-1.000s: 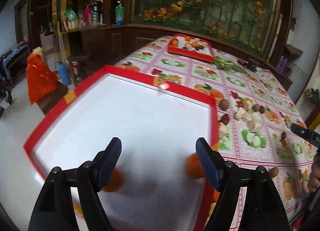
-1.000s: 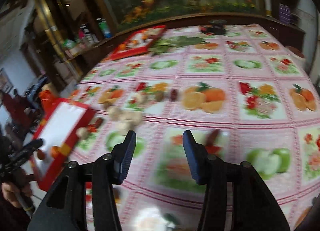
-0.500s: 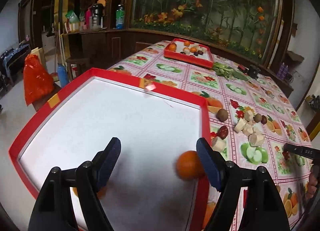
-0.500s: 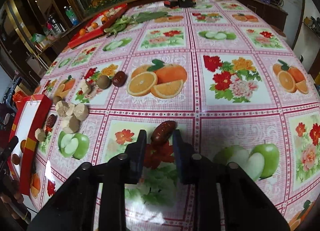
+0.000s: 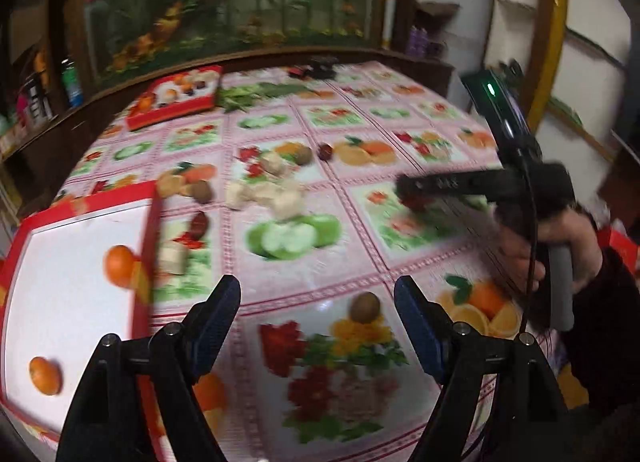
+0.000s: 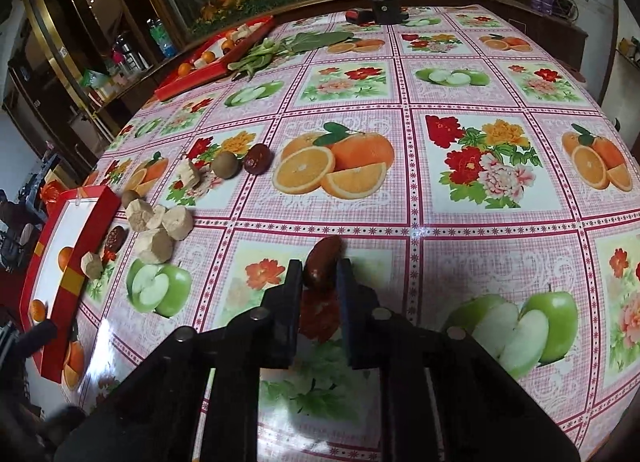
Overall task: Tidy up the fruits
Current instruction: 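Grasp a dark red date with the right tool while the left tool grasps a kiwi, then carry the date and kiwi over the white tray and open both tools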
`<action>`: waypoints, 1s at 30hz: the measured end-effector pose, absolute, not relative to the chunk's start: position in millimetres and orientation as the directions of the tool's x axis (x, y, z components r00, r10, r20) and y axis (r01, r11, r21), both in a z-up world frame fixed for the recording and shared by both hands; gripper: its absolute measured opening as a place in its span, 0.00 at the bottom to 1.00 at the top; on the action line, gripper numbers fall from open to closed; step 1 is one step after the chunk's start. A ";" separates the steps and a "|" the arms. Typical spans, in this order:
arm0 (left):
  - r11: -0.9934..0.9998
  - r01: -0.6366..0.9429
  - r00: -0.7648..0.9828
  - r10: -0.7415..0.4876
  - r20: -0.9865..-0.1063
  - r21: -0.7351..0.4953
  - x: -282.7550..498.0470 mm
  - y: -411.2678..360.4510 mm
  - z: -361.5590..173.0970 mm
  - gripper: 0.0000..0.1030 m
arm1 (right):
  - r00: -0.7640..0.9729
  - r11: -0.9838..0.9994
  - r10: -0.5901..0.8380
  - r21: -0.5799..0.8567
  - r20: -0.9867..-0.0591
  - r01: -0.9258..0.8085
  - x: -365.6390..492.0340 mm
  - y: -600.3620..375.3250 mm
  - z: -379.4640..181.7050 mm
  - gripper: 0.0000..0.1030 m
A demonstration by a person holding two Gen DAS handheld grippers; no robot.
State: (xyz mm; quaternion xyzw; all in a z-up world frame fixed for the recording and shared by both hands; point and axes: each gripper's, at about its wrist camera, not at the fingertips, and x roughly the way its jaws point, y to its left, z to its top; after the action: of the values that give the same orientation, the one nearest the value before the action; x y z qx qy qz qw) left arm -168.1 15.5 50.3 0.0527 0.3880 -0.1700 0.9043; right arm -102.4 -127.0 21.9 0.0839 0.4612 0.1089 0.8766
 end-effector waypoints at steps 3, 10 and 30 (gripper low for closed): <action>0.932 0.358 0.600 -0.268 -0.754 -0.046 -162.0 9.3 38.4 0.76 | 0.553 0.958 0.283 0.260 -0.784 -0.121 -103.2 -126.9 21.3 0.18; 0.938 0.335 0.540 -0.268 -0.798 -0.088 -147.4 0.2 17.0 0.47 | 0.542 0.947 0.321 0.283 -0.777 -0.156 -104.5 -121.5 20.5 0.18; 0.919 0.377 0.550 -0.320 -0.771 -0.113 -154.8 -1.6 21.4 0.20 | 0.561 0.912 0.411 0.322 -0.718 -0.256 -115.0 -100.1 31.2 0.18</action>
State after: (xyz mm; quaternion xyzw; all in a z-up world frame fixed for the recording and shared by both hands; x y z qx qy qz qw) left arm -154.8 -1.6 21.4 0.0330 0.4308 -0.1981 0.8798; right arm -115.0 -100.1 31.2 0.0907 0.4282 0.1897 0.8789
